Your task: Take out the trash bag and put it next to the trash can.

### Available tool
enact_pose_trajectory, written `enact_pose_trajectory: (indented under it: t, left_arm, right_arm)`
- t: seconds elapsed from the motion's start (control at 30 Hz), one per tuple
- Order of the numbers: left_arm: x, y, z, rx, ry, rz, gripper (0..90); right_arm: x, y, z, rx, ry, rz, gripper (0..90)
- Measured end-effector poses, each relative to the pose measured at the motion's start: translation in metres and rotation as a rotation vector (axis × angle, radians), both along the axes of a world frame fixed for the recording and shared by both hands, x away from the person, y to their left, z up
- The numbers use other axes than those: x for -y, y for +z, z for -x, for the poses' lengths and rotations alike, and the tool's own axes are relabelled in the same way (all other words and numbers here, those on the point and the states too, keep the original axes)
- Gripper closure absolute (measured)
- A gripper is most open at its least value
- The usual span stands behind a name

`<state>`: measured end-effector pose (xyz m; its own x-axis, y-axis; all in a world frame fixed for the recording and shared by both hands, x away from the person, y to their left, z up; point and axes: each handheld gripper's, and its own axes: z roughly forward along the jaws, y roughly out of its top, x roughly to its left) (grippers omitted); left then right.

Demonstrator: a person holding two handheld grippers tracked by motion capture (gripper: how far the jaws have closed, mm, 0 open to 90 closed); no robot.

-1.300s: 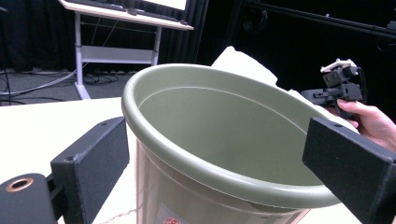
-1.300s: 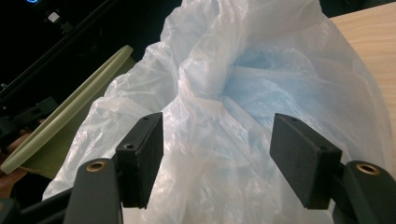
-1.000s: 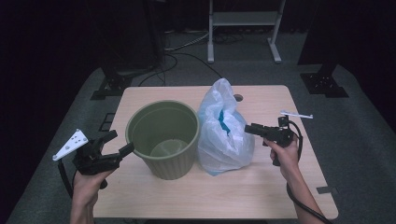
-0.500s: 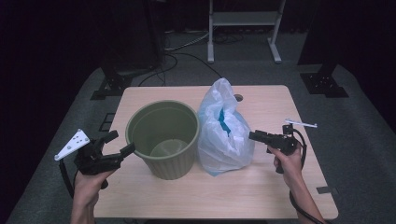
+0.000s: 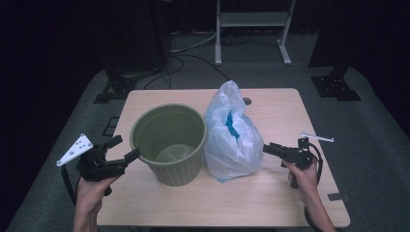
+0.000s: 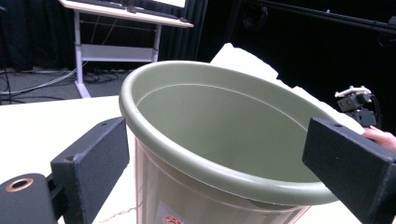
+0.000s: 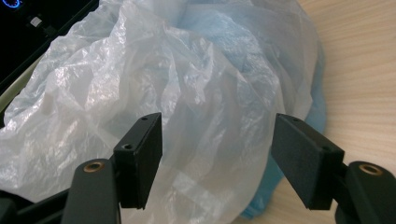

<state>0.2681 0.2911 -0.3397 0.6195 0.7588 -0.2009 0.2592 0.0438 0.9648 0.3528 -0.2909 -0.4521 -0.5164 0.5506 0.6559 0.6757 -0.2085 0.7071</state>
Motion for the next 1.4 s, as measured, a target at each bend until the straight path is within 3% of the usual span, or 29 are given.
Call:
enact_pose_trajectory:
  t: [0.23,1.4]
  left_arm:
    - [0.000,0.000,0.000,-0.001,-0.001,-0.002,6.0]
    - [0.000,0.002,0.003,0.002,0.005,-0.001,6.0]
  right_arm:
    - [0.008,-0.005,0.010,0.004,-0.017,-0.007,32.7]
    - [0.016,-0.017,0.056,0.027,-0.048,0.057,32.6]
